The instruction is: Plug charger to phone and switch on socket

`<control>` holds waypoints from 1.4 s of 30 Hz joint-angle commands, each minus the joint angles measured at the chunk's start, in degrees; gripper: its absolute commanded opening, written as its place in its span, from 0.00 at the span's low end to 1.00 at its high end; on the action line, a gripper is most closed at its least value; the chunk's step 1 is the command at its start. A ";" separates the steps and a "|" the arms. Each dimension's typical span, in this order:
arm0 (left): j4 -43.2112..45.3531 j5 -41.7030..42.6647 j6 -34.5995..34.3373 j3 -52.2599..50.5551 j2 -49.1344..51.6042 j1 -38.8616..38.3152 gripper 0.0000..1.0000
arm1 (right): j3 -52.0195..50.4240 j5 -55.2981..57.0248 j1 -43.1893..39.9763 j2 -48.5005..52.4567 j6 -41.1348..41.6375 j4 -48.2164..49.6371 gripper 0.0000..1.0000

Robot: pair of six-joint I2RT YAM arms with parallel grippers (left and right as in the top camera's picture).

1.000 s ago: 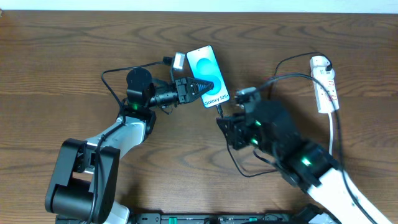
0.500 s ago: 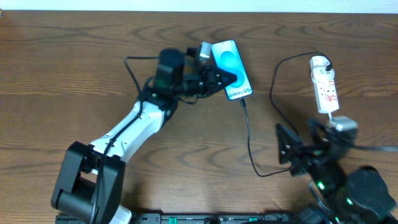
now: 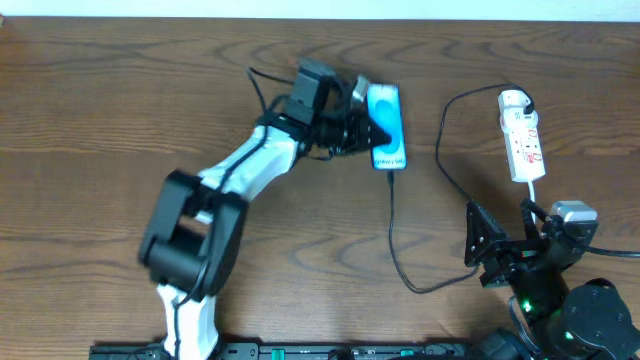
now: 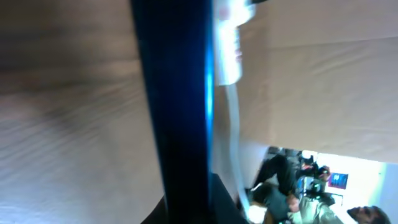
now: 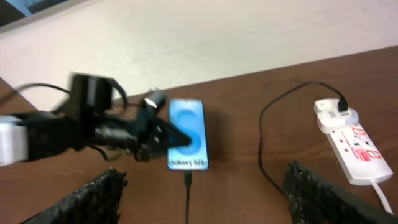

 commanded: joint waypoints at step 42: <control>-0.87 0.66 9.64 0.50 11.28 -1.40 0.39 | 0.63 0.50 -0.28 0.04 3.41 -3.08 0.85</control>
